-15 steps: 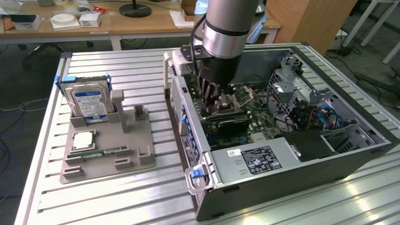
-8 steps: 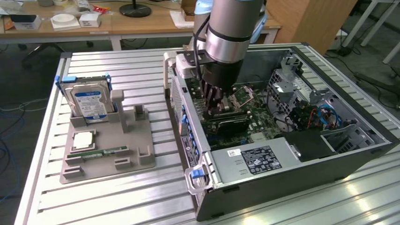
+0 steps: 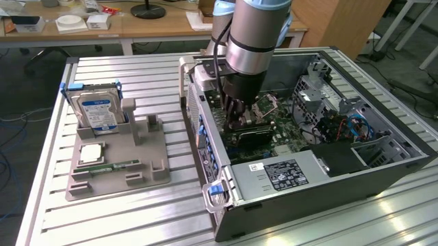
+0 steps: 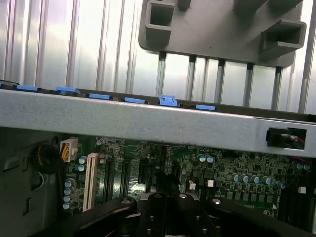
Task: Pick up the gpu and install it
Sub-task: 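Press down on the gpu until it lock into place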
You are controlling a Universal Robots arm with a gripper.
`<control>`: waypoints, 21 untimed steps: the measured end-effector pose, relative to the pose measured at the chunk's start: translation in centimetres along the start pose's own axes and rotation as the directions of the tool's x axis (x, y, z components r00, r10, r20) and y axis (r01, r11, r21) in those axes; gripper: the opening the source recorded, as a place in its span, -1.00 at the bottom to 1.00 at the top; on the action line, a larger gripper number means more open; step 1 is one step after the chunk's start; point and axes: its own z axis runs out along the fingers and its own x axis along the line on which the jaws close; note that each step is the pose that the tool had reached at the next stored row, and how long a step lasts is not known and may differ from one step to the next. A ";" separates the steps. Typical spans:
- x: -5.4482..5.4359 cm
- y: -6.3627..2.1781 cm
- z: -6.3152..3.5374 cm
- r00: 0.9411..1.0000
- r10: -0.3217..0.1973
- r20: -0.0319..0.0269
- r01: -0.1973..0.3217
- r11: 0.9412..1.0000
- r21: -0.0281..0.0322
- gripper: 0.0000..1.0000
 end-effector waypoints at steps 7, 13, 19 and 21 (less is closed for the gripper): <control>0.0 -0.02 0.72 1.000 -0.001 0.000 0.001 1.000 0.000 -0.80; 0.0 -0.03 1.05 1.000 -0.001 0.000 0.001 1.000 0.000 -0.80; 0.0 -0.18 0.31 1.000 -0.001 0.004 0.001 1.000 -0.001 -0.80; 0.0 -0.18 0.14 1.000 -0.001 0.004 0.001 1.000 -0.001 -0.80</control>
